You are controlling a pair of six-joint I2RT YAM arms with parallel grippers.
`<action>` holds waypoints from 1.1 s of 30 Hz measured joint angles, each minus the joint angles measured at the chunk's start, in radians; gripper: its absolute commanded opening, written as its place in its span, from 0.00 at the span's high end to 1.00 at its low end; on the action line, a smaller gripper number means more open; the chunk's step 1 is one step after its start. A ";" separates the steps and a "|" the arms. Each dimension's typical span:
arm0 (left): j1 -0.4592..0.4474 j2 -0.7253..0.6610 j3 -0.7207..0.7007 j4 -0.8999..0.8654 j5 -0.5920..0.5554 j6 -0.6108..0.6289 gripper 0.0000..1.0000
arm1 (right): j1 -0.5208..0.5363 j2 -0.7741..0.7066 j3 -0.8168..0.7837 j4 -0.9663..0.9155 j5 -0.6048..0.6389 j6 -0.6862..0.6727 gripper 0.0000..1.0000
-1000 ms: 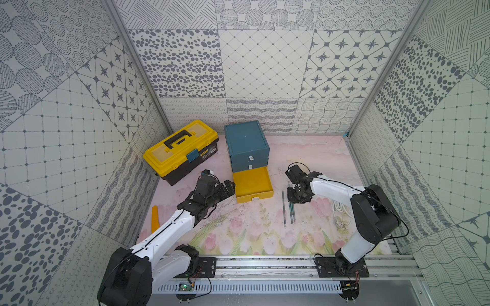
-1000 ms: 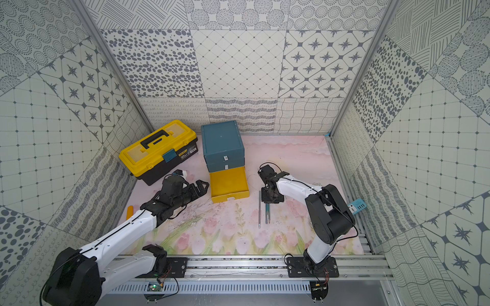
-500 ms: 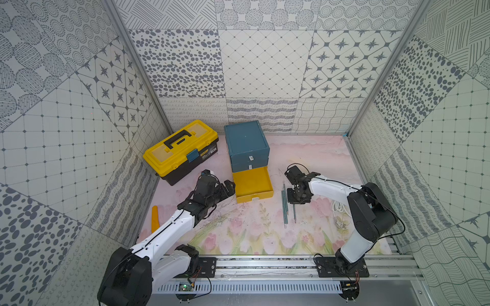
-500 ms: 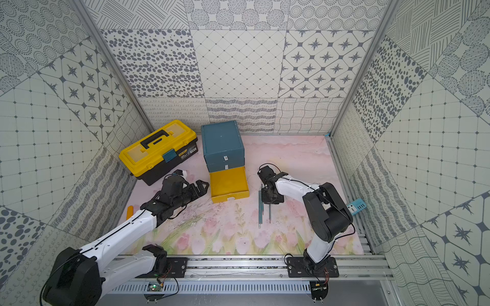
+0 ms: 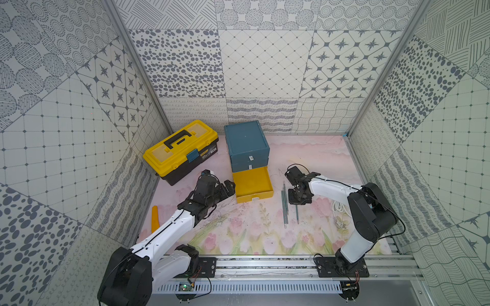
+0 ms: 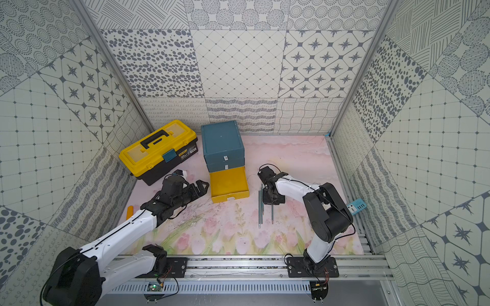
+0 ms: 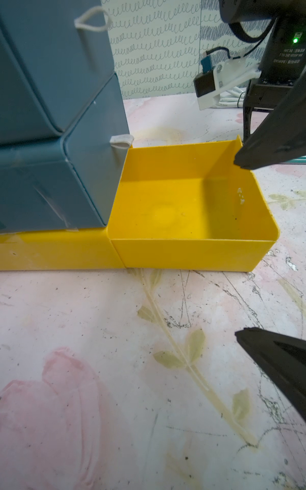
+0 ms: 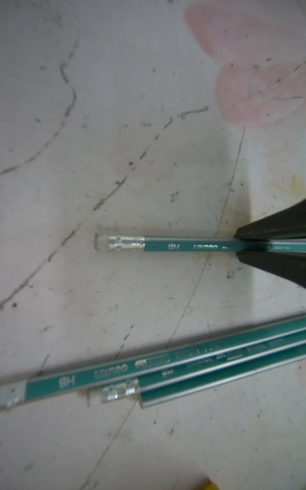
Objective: Please place the pencils in the drawer according to their color
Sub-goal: Pick up the pencil from the center of the board.
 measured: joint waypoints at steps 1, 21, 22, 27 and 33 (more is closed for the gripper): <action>0.000 0.002 0.000 0.000 0.000 0.000 0.01 | 0.000 0.000 0.000 -0.003 -0.003 0.000 0.86; 0.000 0.001 0.000 0.000 0.000 0.000 0.01 | 0.000 0.028 0.027 -0.044 -0.033 0.011 0.83; 0.000 0.001 0.000 0.000 0.000 0.000 0.01 | 0.000 0.028 0.028 -0.043 -0.035 0.011 0.84; 0.000 0.000 0.000 0.000 0.000 0.000 0.01 | -0.005 0.028 0.027 -0.040 -0.048 0.013 0.94; 0.000 0.000 0.000 0.000 0.000 0.000 0.01 | -0.015 0.028 0.026 -0.038 -0.065 0.000 1.00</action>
